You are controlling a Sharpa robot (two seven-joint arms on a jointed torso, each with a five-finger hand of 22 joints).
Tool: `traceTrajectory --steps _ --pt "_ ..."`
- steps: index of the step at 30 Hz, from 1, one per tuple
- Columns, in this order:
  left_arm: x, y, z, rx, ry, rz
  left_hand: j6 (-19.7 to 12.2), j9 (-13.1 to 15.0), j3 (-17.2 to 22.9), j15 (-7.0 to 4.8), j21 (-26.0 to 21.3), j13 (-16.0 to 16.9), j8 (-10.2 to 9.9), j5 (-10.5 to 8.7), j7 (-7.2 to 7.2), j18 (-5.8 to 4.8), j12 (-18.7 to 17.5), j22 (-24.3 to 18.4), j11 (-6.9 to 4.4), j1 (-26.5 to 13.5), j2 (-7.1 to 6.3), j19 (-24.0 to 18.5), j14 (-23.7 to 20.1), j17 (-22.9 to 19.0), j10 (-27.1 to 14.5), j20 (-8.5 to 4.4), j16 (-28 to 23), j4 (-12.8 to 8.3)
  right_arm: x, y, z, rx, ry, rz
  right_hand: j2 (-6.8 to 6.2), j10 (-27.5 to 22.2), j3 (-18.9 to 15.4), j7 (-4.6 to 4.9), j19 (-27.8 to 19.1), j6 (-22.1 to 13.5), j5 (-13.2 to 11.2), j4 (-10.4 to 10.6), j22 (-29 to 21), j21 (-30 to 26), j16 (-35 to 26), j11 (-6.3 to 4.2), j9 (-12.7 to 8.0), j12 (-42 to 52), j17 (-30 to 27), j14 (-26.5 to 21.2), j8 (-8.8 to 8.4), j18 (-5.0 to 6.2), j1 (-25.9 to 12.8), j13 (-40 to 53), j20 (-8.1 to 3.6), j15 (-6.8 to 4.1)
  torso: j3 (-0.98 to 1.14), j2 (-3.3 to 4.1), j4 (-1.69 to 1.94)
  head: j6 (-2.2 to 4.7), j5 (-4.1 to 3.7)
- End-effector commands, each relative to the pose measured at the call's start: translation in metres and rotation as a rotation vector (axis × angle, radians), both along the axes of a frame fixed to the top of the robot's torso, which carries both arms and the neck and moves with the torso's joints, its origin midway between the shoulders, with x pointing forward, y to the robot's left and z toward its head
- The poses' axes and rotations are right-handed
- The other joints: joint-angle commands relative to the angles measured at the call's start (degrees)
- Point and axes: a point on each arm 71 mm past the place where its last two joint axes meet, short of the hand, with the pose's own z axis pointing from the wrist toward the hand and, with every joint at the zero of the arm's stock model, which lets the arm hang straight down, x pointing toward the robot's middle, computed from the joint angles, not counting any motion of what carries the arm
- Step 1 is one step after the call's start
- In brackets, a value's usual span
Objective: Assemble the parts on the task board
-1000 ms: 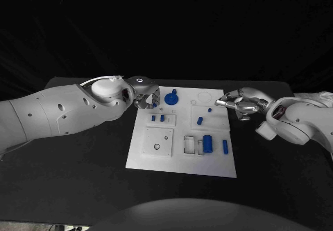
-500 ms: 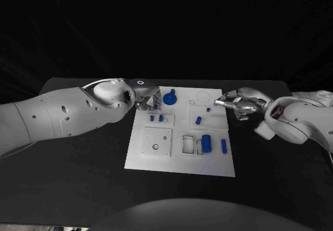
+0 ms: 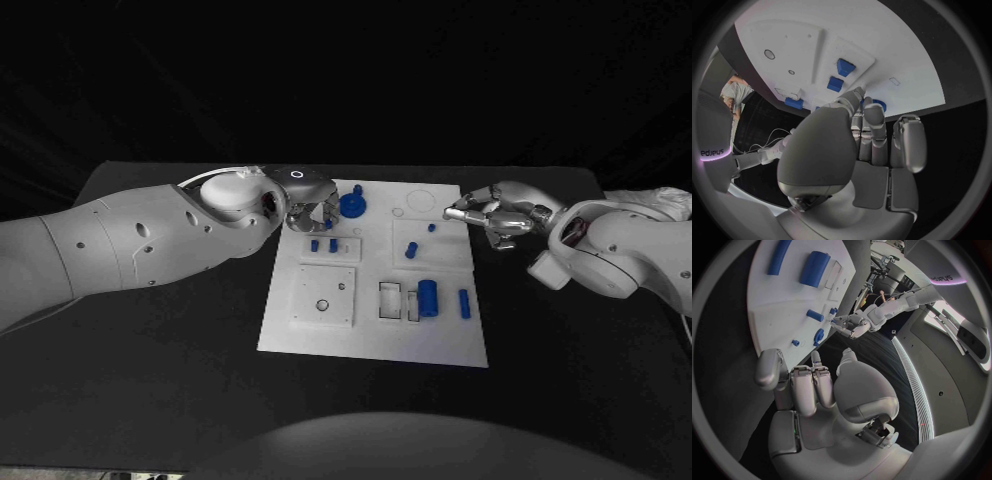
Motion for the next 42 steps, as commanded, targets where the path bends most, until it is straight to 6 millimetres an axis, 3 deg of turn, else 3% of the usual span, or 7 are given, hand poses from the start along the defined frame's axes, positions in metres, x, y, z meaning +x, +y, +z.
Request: traceTrajectory --steps 1,35,42 --pt "0.0003 -0.0013 0.0002 -0.006 -0.001 -0.002 -0.6 -0.1 0.4 0.04 -0.1 -0.1 -0.3 0.30 0.04 -0.52 -0.3 12.2 0.05 0.1 0.11 2.2 0.3 -0.1 0.3 0.09 0.3 0.0 -0.0008 0.0009 -0.0011 -0.004 0.010 0.015 0.51 0.3 -0.3 0.07 -0.4 0.3 0.3 0.0 8.0 -0.2 -0.1 -0.30 -0.1 -0.4 8.5 0.3 0.35 0.46 -0.1 10.9 -0.09 0.47 0.03 -0.01 0.03 0.00 0.08" --pt "0.0016 -0.0067 -0.0088 0.025 -0.014 -0.013 -1.1 -0.3 0.7 0.02 -1.2 -0.4 -0.7 0.47 -0.56 -0.29 -0.9 11.9 -0.17 0.3 0.04 1.7 -0.9 -2.7 0.2 0.14 -1.3 -0.2 -0.0014 0.0018 -0.0019 -0.005 0.022 0.023 0.53 0.4 -0.3 0.08 -0.4 0.3 0.3 0.0 8.0 -0.2 -0.1 -0.29 -0.1 -0.3 8.5 0.3 0.35 0.44 0.0 11.0 -0.07 0.49 0.03 -0.06 0.06 0.00 0.04" --pt "0.0027 -0.0056 -0.0092 0.026 -0.017 0.004 -3.6 -0.9 0.9 0.06 -1.8 -0.7 -2.0 0.58 -0.86 -0.19 -1.8 11.8 -0.09 0.0 -0.01 1.5 -1.4 -3.9 -0.4 0.19 -2.1 0.0 -0.0015 0.0012 -0.0019 -0.007 0.023 0.022 0.55 0.4 -0.3 0.08 -0.4 0.3 0.3 -0.1 8.0 -0.2 -0.1 -0.28 -0.1 -0.3 8.5 0.3 0.35 0.44 0.0 11.0 -0.07 0.49 0.03 -0.02 0.06 0.00 0.04"
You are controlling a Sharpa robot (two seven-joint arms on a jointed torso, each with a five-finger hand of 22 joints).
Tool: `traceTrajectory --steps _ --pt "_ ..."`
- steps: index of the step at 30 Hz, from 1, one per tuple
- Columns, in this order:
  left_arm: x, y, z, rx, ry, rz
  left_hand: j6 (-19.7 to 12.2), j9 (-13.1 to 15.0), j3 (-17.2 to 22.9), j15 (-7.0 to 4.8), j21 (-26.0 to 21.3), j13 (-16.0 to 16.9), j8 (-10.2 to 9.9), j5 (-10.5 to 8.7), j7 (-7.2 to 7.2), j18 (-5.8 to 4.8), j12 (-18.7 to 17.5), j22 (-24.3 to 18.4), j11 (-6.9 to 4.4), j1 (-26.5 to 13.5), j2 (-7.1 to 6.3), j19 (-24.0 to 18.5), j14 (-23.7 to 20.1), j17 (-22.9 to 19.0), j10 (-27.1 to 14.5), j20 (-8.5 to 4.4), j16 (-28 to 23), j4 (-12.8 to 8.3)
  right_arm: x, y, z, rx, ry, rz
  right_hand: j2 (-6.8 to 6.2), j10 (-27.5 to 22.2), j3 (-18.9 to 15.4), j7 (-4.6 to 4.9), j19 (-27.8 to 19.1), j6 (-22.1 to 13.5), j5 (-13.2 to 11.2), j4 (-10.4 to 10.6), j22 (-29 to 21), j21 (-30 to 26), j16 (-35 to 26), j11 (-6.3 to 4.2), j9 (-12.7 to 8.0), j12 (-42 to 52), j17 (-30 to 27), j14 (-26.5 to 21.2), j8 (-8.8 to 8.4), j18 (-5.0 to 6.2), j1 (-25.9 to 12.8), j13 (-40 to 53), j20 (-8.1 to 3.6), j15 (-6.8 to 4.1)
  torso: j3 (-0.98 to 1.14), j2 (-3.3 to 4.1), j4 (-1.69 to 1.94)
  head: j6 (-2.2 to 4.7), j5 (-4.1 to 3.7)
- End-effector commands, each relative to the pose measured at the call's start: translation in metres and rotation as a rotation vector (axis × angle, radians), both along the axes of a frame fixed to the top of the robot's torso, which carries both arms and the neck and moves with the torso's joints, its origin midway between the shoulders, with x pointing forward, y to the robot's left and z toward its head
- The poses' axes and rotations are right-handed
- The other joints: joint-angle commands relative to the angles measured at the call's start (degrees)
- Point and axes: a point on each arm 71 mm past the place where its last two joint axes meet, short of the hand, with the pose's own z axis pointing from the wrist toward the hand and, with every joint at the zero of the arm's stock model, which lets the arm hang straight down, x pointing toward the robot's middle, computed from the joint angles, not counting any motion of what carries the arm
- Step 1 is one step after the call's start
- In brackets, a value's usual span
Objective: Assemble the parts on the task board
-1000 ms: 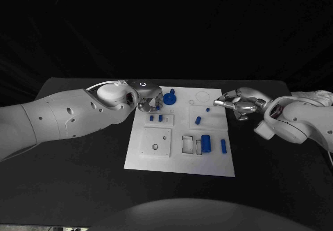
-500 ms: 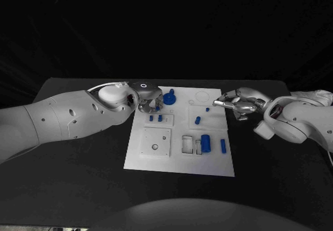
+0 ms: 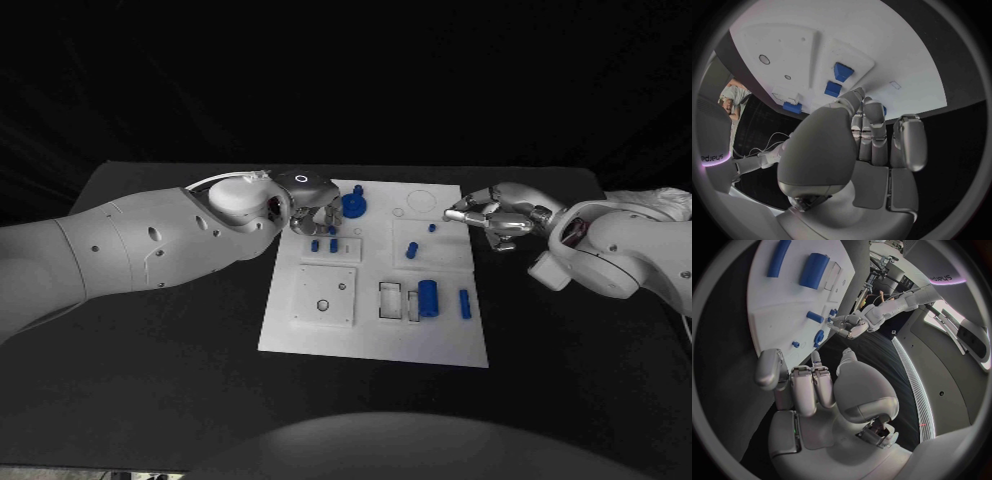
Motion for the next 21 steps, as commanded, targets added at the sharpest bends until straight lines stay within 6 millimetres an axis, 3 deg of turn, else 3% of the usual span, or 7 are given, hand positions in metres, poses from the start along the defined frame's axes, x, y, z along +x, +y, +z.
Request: traceTrajectory --steps 1,13,21 --pt "0.0006 -0.0006 0.0002 0.001 -0.007 0.011 -1.1 -0.3 0.4 0.05 -0.5 -0.2 -0.7 0.27 -0.13 -0.17 -0.5 11.7 -0.07 -0.1 -0.03 1.4 -0.6 -0.5 -0.4 0.19 -0.5 0.1 -0.0011 0.0010 -0.0011 -0.004 0.011 0.015 0.49 0.1 -0.3 0.08 -0.4 0.3 0.3 -0.1 8.1 -0.2 -0.1 -0.14 -0.1 -0.2 8.5 0.2 0.35 0.44 -0.1 11.0 -0.07 0.40 0.01 0.02 0.00 0.00 0.02" --pt "0.0025 0.0016 -0.0018 0.019 0.004 0.041 -1.6 -0.4 0.5 0.16 -1.0 -0.4 -0.7 0.26 -0.11 -0.09 -1.1 11.6 0.09 -0.4 0.04 1.2 -1.0 -1.4 -0.9 0.24 -1.1 0.3 -0.0016 0.0005 -0.0010 -0.005 0.012 0.014 0.49 0.1 -0.3 0.08 -0.4 0.3 0.3 -0.1 8.1 -0.2 -0.1 -0.14 -0.1 -0.2 8.5 0.2 0.35 0.44 -0.1 11.0 -0.07 0.40 -0.01 0.02 0.01 0.00 0.12" --pt "0.0002 0.0016 0.0053 -0.044 -0.070 -0.003 -2.4 -0.6 0.8 0.16 -1.0 -0.8 -0.7 0.10 -0.28 -0.10 -2.4 11.6 0.07 -0.1 -0.67 1.2 -1.0 -1.3 -3.3 0.28 -1.0 0.0 -0.0016 0.0002 -0.0002 -0.001 0.002 0.012 0.52 -0.1 -0.3 0.09 -0.5 0.3 0.3 -0.1 8.0 -0.4 -0.2 -0.13 -0.1 -0.3 8.4 0.1 0.35 0.47 0.0 10.9 -0.05 0.41 -0.03 0.01 0.00 0.00 0.17"
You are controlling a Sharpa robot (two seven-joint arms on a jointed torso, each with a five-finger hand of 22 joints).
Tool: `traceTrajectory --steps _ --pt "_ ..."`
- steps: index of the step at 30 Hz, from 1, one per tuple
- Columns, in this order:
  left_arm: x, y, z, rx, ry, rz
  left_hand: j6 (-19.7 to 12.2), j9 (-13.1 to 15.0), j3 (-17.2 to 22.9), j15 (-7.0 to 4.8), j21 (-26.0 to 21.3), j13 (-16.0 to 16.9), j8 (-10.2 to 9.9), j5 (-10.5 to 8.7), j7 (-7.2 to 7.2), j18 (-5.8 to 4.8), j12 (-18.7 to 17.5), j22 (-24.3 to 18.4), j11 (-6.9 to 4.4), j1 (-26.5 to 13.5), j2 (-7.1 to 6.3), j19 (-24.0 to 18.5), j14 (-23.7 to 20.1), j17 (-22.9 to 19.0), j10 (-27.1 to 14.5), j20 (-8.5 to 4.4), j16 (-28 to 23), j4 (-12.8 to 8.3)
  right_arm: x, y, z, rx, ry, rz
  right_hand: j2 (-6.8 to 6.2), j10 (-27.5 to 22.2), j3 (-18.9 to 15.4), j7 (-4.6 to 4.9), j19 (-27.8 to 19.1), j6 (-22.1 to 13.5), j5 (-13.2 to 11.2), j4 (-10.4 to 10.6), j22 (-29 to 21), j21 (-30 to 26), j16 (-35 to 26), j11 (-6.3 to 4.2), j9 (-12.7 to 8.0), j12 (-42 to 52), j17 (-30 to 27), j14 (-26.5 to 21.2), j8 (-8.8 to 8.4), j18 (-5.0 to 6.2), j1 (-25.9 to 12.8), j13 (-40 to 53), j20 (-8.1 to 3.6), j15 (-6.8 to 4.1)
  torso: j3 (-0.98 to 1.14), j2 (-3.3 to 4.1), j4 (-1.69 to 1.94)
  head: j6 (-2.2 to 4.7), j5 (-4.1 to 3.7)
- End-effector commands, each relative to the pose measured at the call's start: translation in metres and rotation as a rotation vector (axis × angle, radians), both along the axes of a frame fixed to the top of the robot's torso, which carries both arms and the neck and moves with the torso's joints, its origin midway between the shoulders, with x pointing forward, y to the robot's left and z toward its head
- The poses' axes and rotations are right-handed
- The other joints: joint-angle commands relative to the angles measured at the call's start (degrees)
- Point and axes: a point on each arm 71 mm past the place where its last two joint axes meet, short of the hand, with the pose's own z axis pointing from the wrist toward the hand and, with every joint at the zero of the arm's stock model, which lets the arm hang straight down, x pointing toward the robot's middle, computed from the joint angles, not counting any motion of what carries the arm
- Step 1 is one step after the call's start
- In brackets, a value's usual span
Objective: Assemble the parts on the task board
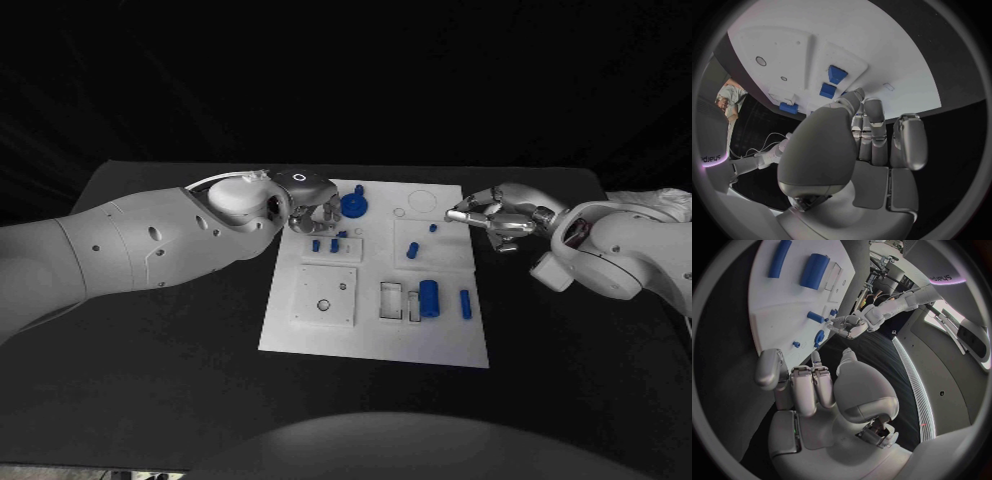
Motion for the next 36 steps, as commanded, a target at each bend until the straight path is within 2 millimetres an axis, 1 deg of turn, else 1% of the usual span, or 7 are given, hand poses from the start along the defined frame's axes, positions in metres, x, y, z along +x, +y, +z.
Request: traceTrajectory --steps 1,7,12,19,24,29,36 --pt "-0.003 -0.003 0.007 -0.057 -0.080 -0.052 -0.4 -0.1 0.3 -0.07 -0.1 -0.1 -0.1 -0.18 -0.25 -0.10 -0.5 11.7 -0.23 -0.1 -0.75 1.2 -0.4 0.2 -0.9 0.28 0.1 0.0 -0.001 0.001 0.000 0.002 -0.003 0.014 0.53 -0.1 -0.3 0.09 -0.5 0.3 0.3 -0.1 8.0 -0.4 -0.2 -0.16 -0.1 -0.2 8.4 0.1 0.35 0.47 0.0 10.9 -0.05 0.40 -0.02 0.00 0.01 0.00 0.00" --pt "-0.010 -0.005 0.015 -0.116 -0.150 -0.115 -0.1 0.0 0.4 -0.21 -0.1 -0.1 0.2 -1.04 -0.56 -0.10 -0.5 11.7 -0.66 -0.3 -0.78 1.2 -0.1 0.8 -1.3 0.27 0.4 0.3 -0.001 0.004 0.002 0.012 -0.023 0.016 0.23 0.0 -0.1 0.06 -0.5 0.5 0.4 -0.6 8.0 -0.4 -0.1 -0.17 -0.1 -0.2 8.4 0.2 0.41 0.46 1.4 10.9 -0.01 0.41 0.00 -0.03 -0.06 0.00 0.04" --pt "-0.013 -0.003 0.019 -0.144 -0.177 -0.138 -0.4 -0.1 0.4 -0.29 0.3 0.0 0.1 -1.45 -0.62 -0.18 -0.5 11.8 -0.74 -0.6 -0.86 1.4 0.2 1.6 -1.5 0.25 0.9 0.6 -0.001 0.006 0.005 0.029 -0.065 0.015 -0.72 0.4 0.9 -0.15 0.1 0.8 0.5 -2.5 8.2 0.1 0.2 -0.40 -0.2 0.1 8.8 0.6 0.56 0.37 5.7 11.1 -0.14 0.20 -0.07 -0.04 -0.02 0.00 -0.22" --pt "-0.016 0.003 0.023 -0.151 -0.179 -0.174 -1.8 -0.8 0.3 -0.63 1.5 0.1 -0.4 -5.15 -1.56 -0.44 -0.6 12.1 -1.37 -0.7 -1.68 1.9 1.5 4.3 -2.4 0.19 2.8 1.7 -0.001 0.010 0.010 0.039 -0.106 0.023 -1.37 1.0 2.1 -0.38 0.9 1.0 -1.2 -4.8 8.4 0.8 0.6 -0.72 -0.4 0.5 9.2 1.1 0.61 0.20 10.2 11.3 -0.46 -0.12 -0.03 -0.06 0.11 0.00 -0.25" --pt "-0.018 0.002 0.023 -0.108 -0.144 -0.208 -1.4 -1.3 1.3 -0.74 2.7 -0.2 -0.2 -5.70 -1.99 -0.68 -1.0 12.4 -1.94 1.2 -2.24 2.4 2.0 6.0 -3.6 0.33 4.2 1.7 -0.001 0.013 0.010 0.037 -0.099 0.033 -1.29 0.9 2.2 -0.36 0.9 0.9 -1.7 -4.7 8.4 0.7 0.6 -0.71 -0.5 0.4 9.1 1.0 0.56 0.22 10.3 11.2 -0.48 -0.14 0.02 0.01 0.20 0.00 -0.03" --pt "-0.019 -0.001 0.018 -0.018 -0.100 -0.237 -0.3 -1.9 3.0 -0.64 3.6 -1.2 0.1 -6.39 -2.51 -0.86 -2.0 12.7 -2.63 3.0 -3.06 2.7 2.1 6.6 -4.7 0.54 4.9 2.1 -0.002 0.014 0.009 0.033 -0.085 0.041 -1.05 0.7 2.2 -0.28 0.7 0.7 -1.9 -4.1 8.3 0.4 0.4 -0.64 -0.6 0.3 8.9 0.8 0.40 0.26 9.8 11.1 -0.48 -0.09 -0.07 0.09 -0.06 0.00 0.28" --pt "-0.019 -0.008 0.013 0.059 -0.070 -0.256 -0.7 -2.8 3.7 -0.35 3.5 -2.4 -0.4 -8.72 -3.48 -0.83 -2.7 12.6 -3.40 3.3 -3.99 2.6 1.9 6.1 -4.6 0.83 4.9 3.3 -0.002 0.014 0.008 0.029 -0.070 0.045 -0.87 0.4 2.1 -0.23 0.5 0.5 -2.0 -3.2 8.3 0.1 0.2 -0.57 -0.7 0.1 8.7 0.7 0.25 0.30 9.0 10.9 -0.44 -0.03 0.04 0.02 -0.05 0.00 0.27"
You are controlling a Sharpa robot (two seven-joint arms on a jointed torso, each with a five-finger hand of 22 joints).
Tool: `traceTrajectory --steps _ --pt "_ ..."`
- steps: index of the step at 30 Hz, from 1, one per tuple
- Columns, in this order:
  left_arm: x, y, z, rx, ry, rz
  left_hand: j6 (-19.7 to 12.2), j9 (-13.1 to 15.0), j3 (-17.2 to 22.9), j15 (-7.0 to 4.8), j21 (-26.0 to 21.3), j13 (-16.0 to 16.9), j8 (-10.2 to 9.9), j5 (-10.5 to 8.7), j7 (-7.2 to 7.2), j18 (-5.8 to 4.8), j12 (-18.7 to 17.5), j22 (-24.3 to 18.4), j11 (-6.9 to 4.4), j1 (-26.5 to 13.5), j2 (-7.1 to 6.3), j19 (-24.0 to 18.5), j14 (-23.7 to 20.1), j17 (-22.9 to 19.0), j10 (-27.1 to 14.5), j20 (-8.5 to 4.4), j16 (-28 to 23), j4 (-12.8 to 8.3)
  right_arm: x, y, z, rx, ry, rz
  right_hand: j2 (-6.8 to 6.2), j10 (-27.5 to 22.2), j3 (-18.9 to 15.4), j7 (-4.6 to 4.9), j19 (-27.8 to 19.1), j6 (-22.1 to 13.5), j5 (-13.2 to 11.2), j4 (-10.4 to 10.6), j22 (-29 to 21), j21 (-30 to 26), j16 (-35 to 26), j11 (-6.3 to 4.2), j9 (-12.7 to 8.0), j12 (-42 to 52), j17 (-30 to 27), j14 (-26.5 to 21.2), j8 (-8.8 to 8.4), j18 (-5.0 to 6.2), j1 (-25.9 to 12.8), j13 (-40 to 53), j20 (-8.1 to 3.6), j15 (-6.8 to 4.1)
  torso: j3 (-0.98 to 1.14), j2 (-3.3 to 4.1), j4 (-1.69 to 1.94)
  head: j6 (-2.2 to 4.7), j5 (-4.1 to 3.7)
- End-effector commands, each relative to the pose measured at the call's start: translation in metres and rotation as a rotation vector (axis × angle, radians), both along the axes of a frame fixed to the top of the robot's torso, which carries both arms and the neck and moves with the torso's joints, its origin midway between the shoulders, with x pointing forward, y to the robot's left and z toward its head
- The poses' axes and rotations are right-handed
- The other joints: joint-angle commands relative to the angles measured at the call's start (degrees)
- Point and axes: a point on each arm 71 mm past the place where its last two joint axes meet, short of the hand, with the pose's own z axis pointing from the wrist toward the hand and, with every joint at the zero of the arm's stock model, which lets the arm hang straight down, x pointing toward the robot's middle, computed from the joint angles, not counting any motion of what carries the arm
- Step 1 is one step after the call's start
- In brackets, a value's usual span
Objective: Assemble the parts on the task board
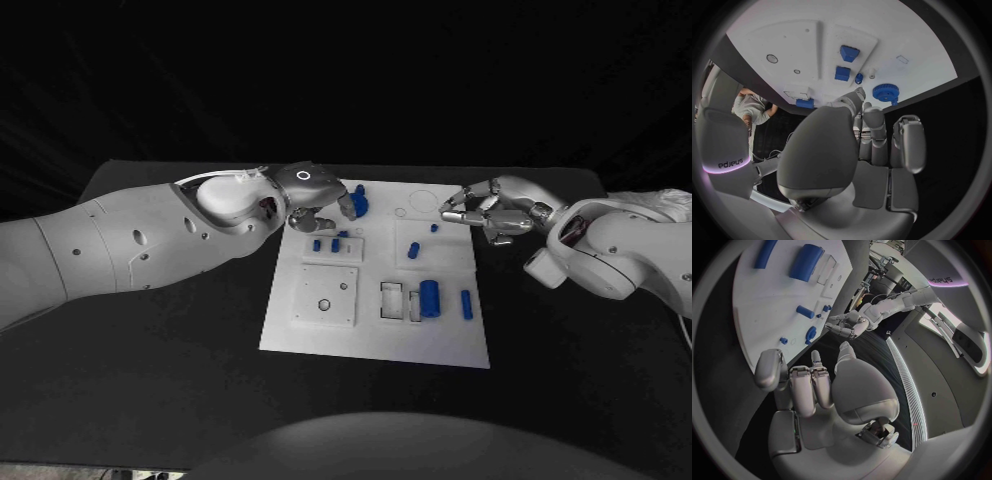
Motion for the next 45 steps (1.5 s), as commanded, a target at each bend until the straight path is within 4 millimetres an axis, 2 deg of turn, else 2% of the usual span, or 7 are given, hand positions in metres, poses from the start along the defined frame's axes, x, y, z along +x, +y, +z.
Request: traceTrajectory --steps 1,7,19,30,35,39,45 --pt "-0.001 -0.004 -0.006 0.109 0.033 -0.036 -0.2 -0.2 0.2 0.38 -0.1 -0.3 -0.2 -0.45 -0.53 -0.82 -0.6 12.6 -0.24 0.4 -0.47 2.5 -0.1 -0.2 -0.1 0.43 0.2 0.3 -0.001 0.002 -0.001 -0.008 0.010 0.024 2.85 0.5 0.0 0.03 0.1 -0.1 -0.3 0.6 8.3 -0.4 -0.1 -0.41 -0.1 -0.4 8.7 0.9 -0.23 0.31 1.8 10.7 0.00 -0.19 0.07 -0.03 -0.02 0.00 0.07" --pt "0.001 -0.014 -0.009 0.148 0.035 -0.042 -0.6 -0.6 0.3 0.43 -0.4 -0.8 -0.3 -0.60 -0.70 -0.75 -1.0 12.5 -0.45 0.9 -0.83 2.4 -0.4 -0.9 -0.5 0.50 -0.1 0.4 -0.001 0.003 -0.002 -0.009 0.019 0.028 2.91 0.4 0.0 0.05 -0.1 -0.2 -0.3 1.1 8.2 -0.6 -0.2 -0.38 -0.2 -0.5 8.6 0.8 -0.28 0.34 1.4 10.7 0.02 -0.15 0.03 0.00 -0.09 0.00 0.01" --pt "0.003 -0.023 -0.013 0.199 0.024 -0.049 0.0 -1.2 1.8 0.55 -0.7 -1.7 0.1 1.66 -0.79 -0.68 -1.7 12.4 -0.48 2.9 -1.30 2.2 -1.0 -1.6 -1.0 0.60 -0.4 -0.4 -0.003 0.000 -0.003 -0.013 0.028 0.025 2.88 0.3 -0.2 0.07 -0.1 -0.2 -0.4 1.6 8.2 -0.6 -0.2 -0.34 -0.2 -0.6 8.6 0.7 -0.31 0.34 1.0 10.6 0.05 -0.13 0.06 0.00 -0.04 0.00 -0.21" --pt "0.006 -0.028 -0.019 0.230 0.014 -0.046 1.3 -1.3 2.6 0.65 -0.9 -1.9 0.6 2.54 -0.56 -0.63 -1.4 12.4 -0.35 3.1 -1.27 2.0 -1.2 -1.7 -0.2 0.64 -0.4 -0.6 -0.003 0.000 -0.003 -0.016 0.036 0.028 2.79 0.3 -0.3 0.09 -0.2 -0.1 -0.7 1.9 8.2 -0.7 -0.2 -0.33 -0.2 -0.6 8.5 0.7 -0.28 0.35 0.7 10.6 0.07 -0.10 -0.06 -0.01 -0.04 0.00 -0.13" --pt "0.008 -0.028 -0.021 0.241 0.006 -0.041 1.6 -1.4 3.0 0.66 -1.0 -1.9 0.7 2.89 -0.42 -0.61 -1.3 12.3 -0.24 3.3 -1.23 1.9 -1.4 -1.9 0.1 0.63 -0.4 -0.8 -0.003 0.000 -0.003 -0.017 0.038 0.028 2.78 0.4 -0.3 0.09 -0.2 -0.1 -0.8 2.0 8.2 -0.7 -0.3 -0.33 -0.2 -0.5 8.5 0.7 -0.27 0.35 0.7 10.6 0.07 -0.10 -0.04 -0.03 -0.03 0.00 -0.18" --pt "0.009 -0.027 -0.021 0.251 0.000 -0.042 1.8 -1.6 3.9 0.73 -1.1 -2.1 0.7 5.47 -0.46 -0.58 -1.4 12.3 -0.37 3.8 -1.61 1.8 -1.6 -2.0 0.3 0.61 -0.4 -1.7 -0.003 0.000 -0.003 -0.017 0.039 0.029 2.76 0.3 -0.3 0.09 -0.1 -0.1 -0.9 2.0 8.2 -0.7 -0.3 -0.32 -0.2 -0.5 8.5 0.7 -0.25 0.35 0.7 10.6 0.08 -0.09 -0.03 0.01 -0.03 0.00 -0.19" --pt "0.011 -0.027 -0.023 0.268 -0.007 -0.043 2.0 -1.8 5.0 0.86 -1.2 -2.3 0.7 6.82 -0.51 -0.53 -1.5 12.2 -0.50 4.3 -2.00 1.7 -1.9 -2.4 0.3 0.59 -0.5 -2.7 -0.003 0.001 -0.004 -0.017 0.039 0.031 2.75 0.3 -0.3 0.09 -0.1 -0.1 -1.0 2.0 8.2 -0.7 -0.3 -0.32 -0.2 -0.5 8.5 0.7 -0.25 0.35 0.7 10.6 0.08 -0.09 0.01 -0.02 -0.05 0.00 -0.23"
